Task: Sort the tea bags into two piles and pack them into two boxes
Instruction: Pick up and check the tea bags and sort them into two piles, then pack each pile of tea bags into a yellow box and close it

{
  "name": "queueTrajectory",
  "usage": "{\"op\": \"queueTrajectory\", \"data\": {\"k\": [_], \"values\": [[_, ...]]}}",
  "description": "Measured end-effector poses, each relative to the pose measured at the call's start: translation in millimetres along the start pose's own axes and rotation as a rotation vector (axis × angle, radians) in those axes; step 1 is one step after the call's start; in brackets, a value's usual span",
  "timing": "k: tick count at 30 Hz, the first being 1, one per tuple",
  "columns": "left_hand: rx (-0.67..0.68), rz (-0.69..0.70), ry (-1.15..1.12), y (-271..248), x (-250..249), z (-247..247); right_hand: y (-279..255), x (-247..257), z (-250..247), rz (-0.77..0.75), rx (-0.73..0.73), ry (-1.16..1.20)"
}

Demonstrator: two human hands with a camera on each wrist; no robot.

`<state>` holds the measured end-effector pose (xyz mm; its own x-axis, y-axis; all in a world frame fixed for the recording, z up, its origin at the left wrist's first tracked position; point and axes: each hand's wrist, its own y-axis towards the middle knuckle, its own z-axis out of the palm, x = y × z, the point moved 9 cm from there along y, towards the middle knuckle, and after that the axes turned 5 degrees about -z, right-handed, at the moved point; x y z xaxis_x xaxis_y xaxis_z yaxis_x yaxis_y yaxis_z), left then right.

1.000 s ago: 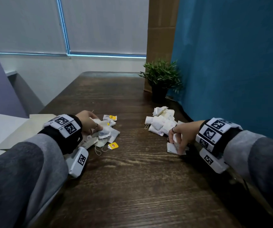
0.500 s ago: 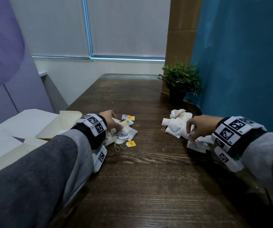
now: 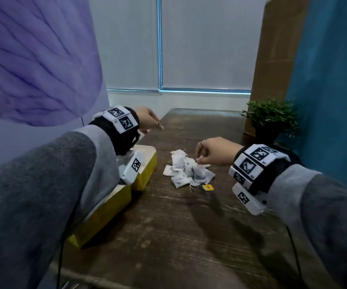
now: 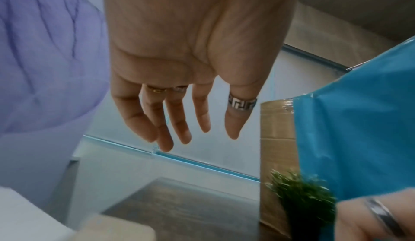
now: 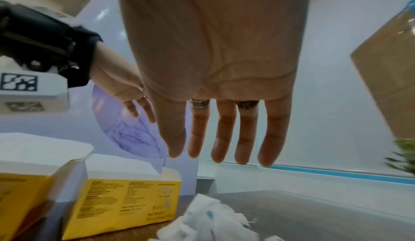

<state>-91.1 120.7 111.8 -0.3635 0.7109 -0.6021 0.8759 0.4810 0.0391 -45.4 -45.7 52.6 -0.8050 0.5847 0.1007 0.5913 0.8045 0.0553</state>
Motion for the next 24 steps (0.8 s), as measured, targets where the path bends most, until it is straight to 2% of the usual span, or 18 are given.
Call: {"op": "queueTrajectory", "data": {"k": [4,6,9,12,14,16,19,22,24], "values": [[-0.122,-0.097,0.036,14,42,-59,39,44,9,-0.079,0.022,-0.021],[-0.147,-0.163,0.162,24,67,-74,57,60,18,-0.103,0.036,-0.037],[-0.095,-0.297,0.408,43,110,-76,78,87,33,-0.164,0.083,-0.022],[-0.004,-0.394,0.661,52,143,-65,92,103,56,-0.195,0.24,-0.084],[0.063,-0.449,0.583,53,156,-52,100,101,69,-0.178,0.297,-0.132],[0.137,-0.503,0.443,51,164,-38,104,96,74,-0.169,0.269,-0.121],[0.181,-0.541,0.248,55,170,-31,104,88,73,-0.151,0.219,-0.143],[0.149,-0.472,0.227,51,155,-35,100,83,60,-0.16,0.156,-0.13],[0.053,-0.356,0.312,50,131,-46,93,80,46,-0.158,0.101,-0.12]]}}
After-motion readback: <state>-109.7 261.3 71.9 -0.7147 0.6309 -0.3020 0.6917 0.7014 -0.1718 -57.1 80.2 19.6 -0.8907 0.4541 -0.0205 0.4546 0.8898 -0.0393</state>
